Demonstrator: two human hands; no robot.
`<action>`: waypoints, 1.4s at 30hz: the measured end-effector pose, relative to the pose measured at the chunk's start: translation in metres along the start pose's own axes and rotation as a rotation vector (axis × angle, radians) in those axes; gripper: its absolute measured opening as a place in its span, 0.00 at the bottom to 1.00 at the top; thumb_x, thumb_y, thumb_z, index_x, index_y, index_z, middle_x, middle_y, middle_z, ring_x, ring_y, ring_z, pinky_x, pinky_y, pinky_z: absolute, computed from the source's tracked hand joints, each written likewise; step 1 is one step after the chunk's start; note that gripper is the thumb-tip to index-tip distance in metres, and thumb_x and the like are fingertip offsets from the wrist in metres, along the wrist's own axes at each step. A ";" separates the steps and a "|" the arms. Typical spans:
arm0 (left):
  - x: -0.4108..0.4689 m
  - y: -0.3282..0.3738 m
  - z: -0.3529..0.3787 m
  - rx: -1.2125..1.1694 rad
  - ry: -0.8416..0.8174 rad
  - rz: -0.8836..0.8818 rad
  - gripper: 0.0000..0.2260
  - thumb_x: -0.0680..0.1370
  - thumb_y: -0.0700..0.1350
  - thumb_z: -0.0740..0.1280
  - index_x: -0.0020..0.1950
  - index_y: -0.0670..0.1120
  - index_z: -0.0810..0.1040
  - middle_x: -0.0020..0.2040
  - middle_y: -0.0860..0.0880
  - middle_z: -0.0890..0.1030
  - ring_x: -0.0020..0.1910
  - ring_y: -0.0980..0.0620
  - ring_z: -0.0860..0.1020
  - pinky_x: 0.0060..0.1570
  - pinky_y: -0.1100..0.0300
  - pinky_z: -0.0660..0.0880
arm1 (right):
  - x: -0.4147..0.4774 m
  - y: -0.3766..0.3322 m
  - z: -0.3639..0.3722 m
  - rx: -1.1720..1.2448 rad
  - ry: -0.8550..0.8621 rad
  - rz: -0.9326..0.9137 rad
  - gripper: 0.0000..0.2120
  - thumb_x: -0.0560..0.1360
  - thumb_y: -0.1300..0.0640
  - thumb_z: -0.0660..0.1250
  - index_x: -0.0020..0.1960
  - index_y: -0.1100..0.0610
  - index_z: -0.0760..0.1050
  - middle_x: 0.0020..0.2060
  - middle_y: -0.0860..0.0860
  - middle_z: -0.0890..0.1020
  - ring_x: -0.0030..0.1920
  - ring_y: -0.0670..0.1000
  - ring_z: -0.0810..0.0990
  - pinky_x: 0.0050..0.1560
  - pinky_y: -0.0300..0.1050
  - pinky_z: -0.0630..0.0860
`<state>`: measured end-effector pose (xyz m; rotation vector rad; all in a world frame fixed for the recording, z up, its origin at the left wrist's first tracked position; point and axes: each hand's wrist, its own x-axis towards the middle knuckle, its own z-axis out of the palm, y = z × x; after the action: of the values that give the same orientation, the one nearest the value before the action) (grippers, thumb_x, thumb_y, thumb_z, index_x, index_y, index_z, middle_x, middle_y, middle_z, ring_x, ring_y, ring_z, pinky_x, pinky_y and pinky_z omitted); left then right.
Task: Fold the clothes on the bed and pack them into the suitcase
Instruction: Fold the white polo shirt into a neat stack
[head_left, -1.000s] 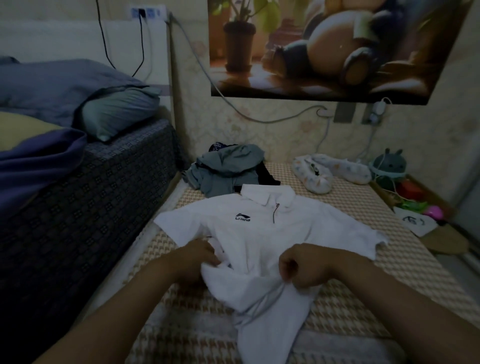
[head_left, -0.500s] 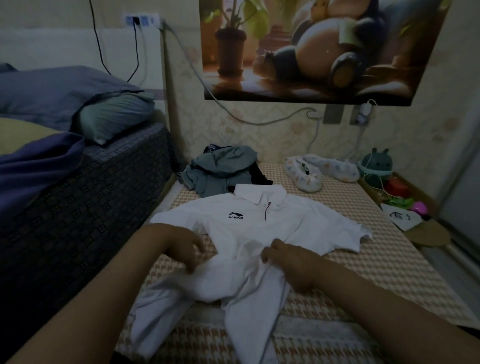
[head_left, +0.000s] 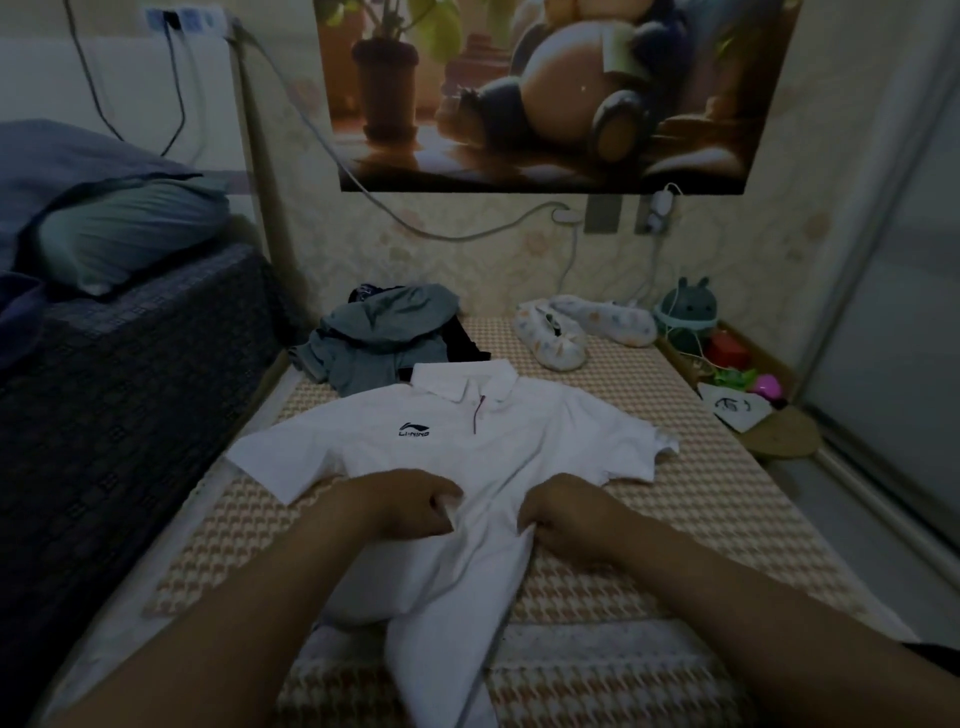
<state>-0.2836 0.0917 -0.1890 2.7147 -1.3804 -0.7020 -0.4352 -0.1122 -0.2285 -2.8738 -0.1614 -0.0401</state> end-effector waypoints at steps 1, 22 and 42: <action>0.003 0.001 -0.001 -0.011 0.041 -0.006 0.26 0.78 0.52 0.62 0.76 0.59 0.61 0.76 0.50 0.64 0.73 0.47 0.64 0.72 0.54 0.60 | 0.002 0.002 -0.004 0.008 0.037 0.013 0.10 0.70 0.61 0.67 0.49 0.56 0.84 0.50 0.53 0.84 0.50 0.55 0.81 0.54 0.49 0.76; -0.019 -0.070 0.026 0.234 0.347 0.120 0.18 0.74 0.51 0.65 0.63 0.54 0.73 0.55 0.50 0.73 0.51 0.48 0.74 0.47 0.56 0.71 | 0.057 -0.065 0.007 0.021 -0.231 0.060 0.23 0.65 0.39 0.71 0.52 0.53 0.80 0.54 0.55 0.80 0.55 0.57 0.78 0.57 0.53 0.76; -0.020 -0.027 -0.020 -0.104 0.185 0.089 0.08 0.76 0.58 0.64 0.50 0.56 0.78 0.50 0.56 0.79 0.47 0.55 0.76 0.48 0.59 0.73 | 0.053 -0.029 -0.045 0.558 -0.373 0.228 0.04 0.72 0.59 0.71 0.45 0.52 0.82 0.39 0.44 0.82 0.40 0.42 0.77 0.42 0.34 0.74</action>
<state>-0.2652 0.1201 -0.1692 2.5476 -1.3711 -0.4876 -0.3867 -0.0908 -0.1756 -2.2962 0.0778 0.5034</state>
